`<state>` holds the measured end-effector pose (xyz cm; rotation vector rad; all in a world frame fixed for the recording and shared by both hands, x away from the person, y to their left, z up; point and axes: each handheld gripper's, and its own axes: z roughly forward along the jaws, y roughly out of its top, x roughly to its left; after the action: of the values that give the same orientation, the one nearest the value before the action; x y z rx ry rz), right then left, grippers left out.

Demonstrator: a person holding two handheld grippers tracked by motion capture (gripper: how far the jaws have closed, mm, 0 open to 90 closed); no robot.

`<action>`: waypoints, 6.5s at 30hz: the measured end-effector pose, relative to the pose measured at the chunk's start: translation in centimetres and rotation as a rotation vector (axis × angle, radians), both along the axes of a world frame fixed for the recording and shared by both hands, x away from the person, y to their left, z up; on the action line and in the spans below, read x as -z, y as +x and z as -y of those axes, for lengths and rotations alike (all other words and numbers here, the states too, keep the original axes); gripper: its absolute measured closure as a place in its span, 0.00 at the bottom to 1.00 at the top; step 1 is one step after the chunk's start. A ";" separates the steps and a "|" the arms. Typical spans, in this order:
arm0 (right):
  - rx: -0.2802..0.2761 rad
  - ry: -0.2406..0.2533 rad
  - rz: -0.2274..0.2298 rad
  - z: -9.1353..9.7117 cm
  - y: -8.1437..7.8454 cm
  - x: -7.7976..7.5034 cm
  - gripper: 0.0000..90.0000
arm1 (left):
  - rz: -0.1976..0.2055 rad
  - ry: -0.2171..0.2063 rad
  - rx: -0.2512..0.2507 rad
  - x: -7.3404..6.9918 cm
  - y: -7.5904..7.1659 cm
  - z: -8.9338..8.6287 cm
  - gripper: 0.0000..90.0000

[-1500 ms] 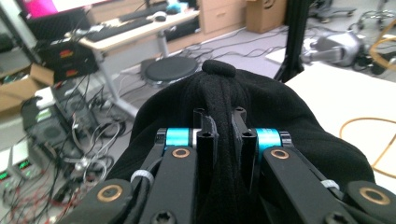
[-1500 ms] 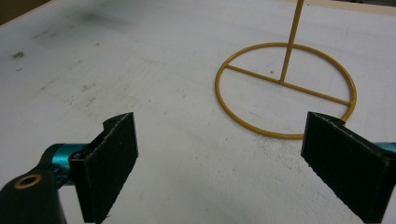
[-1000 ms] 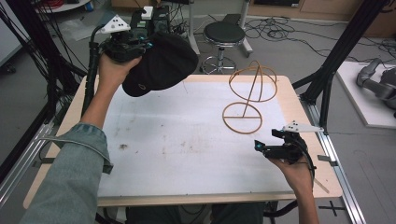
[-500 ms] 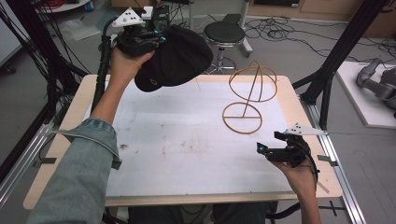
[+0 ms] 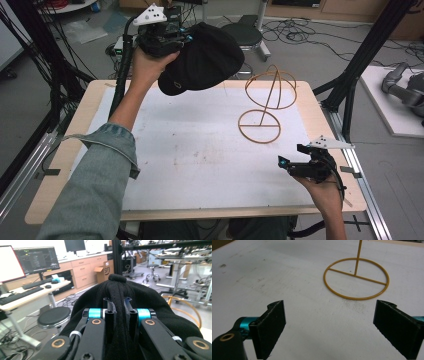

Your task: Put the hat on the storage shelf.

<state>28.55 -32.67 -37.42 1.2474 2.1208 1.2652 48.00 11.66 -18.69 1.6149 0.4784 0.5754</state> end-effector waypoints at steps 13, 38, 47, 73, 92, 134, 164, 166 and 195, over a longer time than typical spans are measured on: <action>-0.001 0.010 0.012 0.2 -0.4 -0.5 0.12 | 0.010 -0.011 0.042 -0.6 -0.1 2.5 0.92; -0.008 0.023 0.028 0.6 -0.8 -1.1 0.12 | -0.016 -0.053 0.105 0.0 0.8 7.7 0.92; -0.009 0.022 0.029 0.7 -0.9 -1.2 0.12 | -0.028 -0.068 0.131 0.4 1.0 9.5 0.92; -0.013 0.022 0.030 0.6 -0.9 -1.2 0.12 | -0.042 -0.037 0.157 1.9 1.3 12.7 0.91; -0.013 0.025 0.029 0.6 -1.0 -1.2 0.12 | -0.067 -0.012 0.189 3.7 1.5 14.7 0.91; -0.014 0.028 0.034 0.7 -1.0 -1.3 0.12 | -0.124 0.104 0.221 7.2 2.1 16.6 0.81; -0.042 0.023 0.017 -0.6 0.5 -0.9 0.12 | -0.098 0.111 0.158 6.5 1.3 11.3 0.61; -0.045 0.025 0.020 -0.7 0.7 -1.0 0.12 | -0.098 0.115 0.146 6.5 1.2 10.6 0.60; -0.060 0.040 0.008 -1.5 3.3 -0.7 0.12 | -0.142 0.139 -0.069 8.2 -1.6 -2.7 0.37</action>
<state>31.81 -31.18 -36.75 1.2018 2.1518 1.3419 46.44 14.39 -26.90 1.7853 0.6123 0.5580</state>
